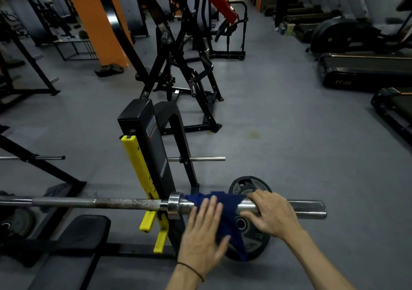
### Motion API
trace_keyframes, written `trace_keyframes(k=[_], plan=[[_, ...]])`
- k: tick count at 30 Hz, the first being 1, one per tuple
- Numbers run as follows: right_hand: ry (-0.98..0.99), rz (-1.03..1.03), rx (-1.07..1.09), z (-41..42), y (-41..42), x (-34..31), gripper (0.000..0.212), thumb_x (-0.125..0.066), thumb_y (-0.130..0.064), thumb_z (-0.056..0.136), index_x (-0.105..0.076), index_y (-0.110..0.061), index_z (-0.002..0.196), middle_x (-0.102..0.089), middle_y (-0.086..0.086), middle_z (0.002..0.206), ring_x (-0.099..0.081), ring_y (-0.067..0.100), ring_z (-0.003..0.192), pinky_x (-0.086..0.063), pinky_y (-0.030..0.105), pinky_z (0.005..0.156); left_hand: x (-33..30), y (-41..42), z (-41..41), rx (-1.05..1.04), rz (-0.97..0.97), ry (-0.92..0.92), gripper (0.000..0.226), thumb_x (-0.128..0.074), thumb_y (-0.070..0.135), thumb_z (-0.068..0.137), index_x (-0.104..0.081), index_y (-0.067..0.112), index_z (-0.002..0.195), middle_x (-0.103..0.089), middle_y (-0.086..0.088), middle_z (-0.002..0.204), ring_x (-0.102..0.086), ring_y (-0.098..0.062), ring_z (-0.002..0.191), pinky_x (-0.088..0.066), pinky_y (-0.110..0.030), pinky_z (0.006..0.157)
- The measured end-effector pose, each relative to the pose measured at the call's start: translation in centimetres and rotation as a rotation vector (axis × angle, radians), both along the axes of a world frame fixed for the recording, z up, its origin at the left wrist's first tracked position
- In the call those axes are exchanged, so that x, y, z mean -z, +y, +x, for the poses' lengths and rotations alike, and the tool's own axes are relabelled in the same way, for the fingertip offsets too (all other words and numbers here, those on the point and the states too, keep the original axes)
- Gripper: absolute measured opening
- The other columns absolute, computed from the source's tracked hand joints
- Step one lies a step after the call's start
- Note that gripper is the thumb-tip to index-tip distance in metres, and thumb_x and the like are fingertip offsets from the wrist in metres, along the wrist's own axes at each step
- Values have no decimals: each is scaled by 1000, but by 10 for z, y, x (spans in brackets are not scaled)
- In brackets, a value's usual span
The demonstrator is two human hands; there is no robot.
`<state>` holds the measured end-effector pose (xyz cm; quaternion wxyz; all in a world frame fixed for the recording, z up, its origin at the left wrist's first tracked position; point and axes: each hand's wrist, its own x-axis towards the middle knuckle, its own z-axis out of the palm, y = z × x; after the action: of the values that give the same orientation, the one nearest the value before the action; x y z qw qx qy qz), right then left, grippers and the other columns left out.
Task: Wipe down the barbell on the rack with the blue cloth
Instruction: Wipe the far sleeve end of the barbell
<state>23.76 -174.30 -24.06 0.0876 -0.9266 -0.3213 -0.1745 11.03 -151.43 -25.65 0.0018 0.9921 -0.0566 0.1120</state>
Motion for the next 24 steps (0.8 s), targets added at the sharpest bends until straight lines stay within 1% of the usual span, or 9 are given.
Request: trace_keyframes(k=[3,5,7,9,12,14,16,19,24], plan=[[-13,4,11,0,1,2,67,-31,-81,92,-67,-25,100,-64,-9,86,-62,16,73,-52,34,62,1,31,-7,-132,-28,-50,89,-46,61,90,-29,4,157,-16,-11,168,-22,-30,153,-16,-47,122],[-6,-5,1,1,1,4,66,-34,-80,92,-66,-24,101,-64,-7,88,-63,17,75,-52,36,64,0,9,-1,-189,-90,-9,96,-43,67,91,-24,1,158,-14,-16,168,-16,-33,154,-16,-48,121],[-14,-1,-7,1,0,5,64,-36,-79,93,-66,-24,101,-64,-7,88,-63,17,75,-52,35,63,-3,-24,2,-97,-81,45,101,-44,72,89,-24,1,158,-16,-19,167,-16,-36,154,-15,-48,121],[-18,2,-12,1,0,4,64,-36,-79,93,-67,-24,102,-64,-8,88,-63,16,74,-51,33,62,-8,-33,2,17,-33,48,98,-45,73,88,-33,3,155,-25,-18,165,-25,-35,152,-16,-48,120],[-27,4,-5,0,2,3,64,-35,-79,93,-67,-24,101,-64,-8,87,-62,15,73,-50,32,61,-20,-14,6,42,-56,-35,76,-45,66,94,-53,9,144,-40,-12,157,-41,-30,145,-19,-49,120],[-37,5,-2,-1,2,4,62,-38,-77,93,-67,-24,102,-63,-7,88,-62,16,73,-50,32,60,-33,-15,19,53,-142,-79,69,-40,60,100,-47,10,148,-37,-11,160,-34,-28,149,-15,-47,123],[-47,9,-7,-2,1,4,61,-38,-75,93,-68,-22,103,-64,-6,89,-62,18,74,-51,34,61,-41,-31,34,95,-163,-53,74,-31,61,104,-30,9,157,-22,-11,167,-18,-25,155,-15,-45,124],[-18,25,-9,-2,1,5,62,-39,-76,92,-68,-23,106,-64,-6,90,-63,18,77,-52,36,64,-31,-40,38,110,-36,26,83,-25,69,101,-32,7,156,-24,-13,165,-27,-26,152,-31,-44,119],[-15,-2,13,-2,0,3,64,-37,-79,93,-67,-24,104,-63,-7,90,-61,16,76,-51,34,64,-14,24,22,-78,-5,1,86,-29,67,99,-27,4,157,-22,-15,165,-27,-29,152,-15,-42,121]])
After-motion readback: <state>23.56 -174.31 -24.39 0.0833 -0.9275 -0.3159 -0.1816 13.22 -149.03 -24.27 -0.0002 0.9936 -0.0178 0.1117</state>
